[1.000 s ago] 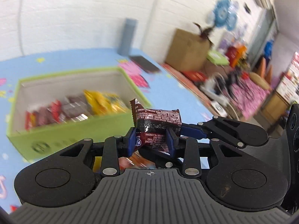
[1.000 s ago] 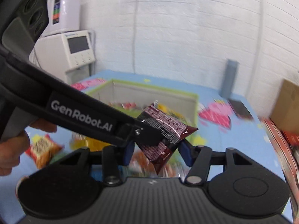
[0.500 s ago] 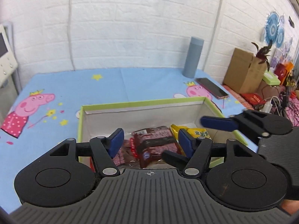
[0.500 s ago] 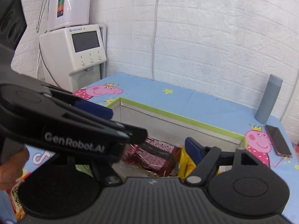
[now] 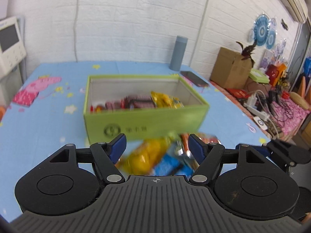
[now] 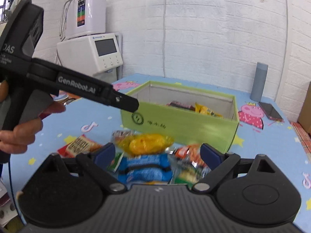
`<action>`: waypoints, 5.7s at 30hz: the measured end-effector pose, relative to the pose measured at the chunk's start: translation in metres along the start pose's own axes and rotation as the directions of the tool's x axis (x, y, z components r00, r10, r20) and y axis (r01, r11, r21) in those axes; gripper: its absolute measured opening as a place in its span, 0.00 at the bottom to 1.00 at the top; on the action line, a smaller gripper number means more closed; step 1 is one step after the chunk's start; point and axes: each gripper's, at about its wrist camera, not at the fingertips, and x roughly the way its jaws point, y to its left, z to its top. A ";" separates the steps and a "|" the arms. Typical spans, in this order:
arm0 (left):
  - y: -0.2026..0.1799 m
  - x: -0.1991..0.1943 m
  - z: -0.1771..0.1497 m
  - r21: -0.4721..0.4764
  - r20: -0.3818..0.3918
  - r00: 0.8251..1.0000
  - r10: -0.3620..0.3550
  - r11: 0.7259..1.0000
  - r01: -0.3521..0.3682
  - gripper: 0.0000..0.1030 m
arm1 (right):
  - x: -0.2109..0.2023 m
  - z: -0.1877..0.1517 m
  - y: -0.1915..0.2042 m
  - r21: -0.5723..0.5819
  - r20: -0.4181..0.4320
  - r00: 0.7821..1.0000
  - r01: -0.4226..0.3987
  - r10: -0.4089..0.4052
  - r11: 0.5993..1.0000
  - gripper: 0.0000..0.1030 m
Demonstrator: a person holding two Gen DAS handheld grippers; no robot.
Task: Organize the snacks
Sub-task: 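Move the left tool over the clear cracker packet with red ends, then close the left tool on the cracker packet and lift it, then drop the cracker packet into the green box with the left tool, then move the left tool back to the red bean-snack bag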
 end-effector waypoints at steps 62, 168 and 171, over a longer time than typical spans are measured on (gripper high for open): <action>-0.020 0.030 -0.105 -0.064 -0.304 0.919 -0.251 0.968 0.244 0.36 | -0.001 -0.097 0.042 0.095 -0.191 0.981 -0.002 0.021 0.995 0.91; 0.060 -0.030 -0.123 -0.278 -0.147 0.982 -0.117 0.958 0.073 0.45 | 0.028 -0.047 0.138 0.034 -0.149 0.962 -0.228 0.231 0.973 0.90; 0.030 -0.020 -0.121 -0.241 -0.151 0.977 -0.152 0.964 0.112 0.45 | 0.007 -0.056 0.122 0.044 -0.131 0.978 -0.157 0.161 0.987 0.90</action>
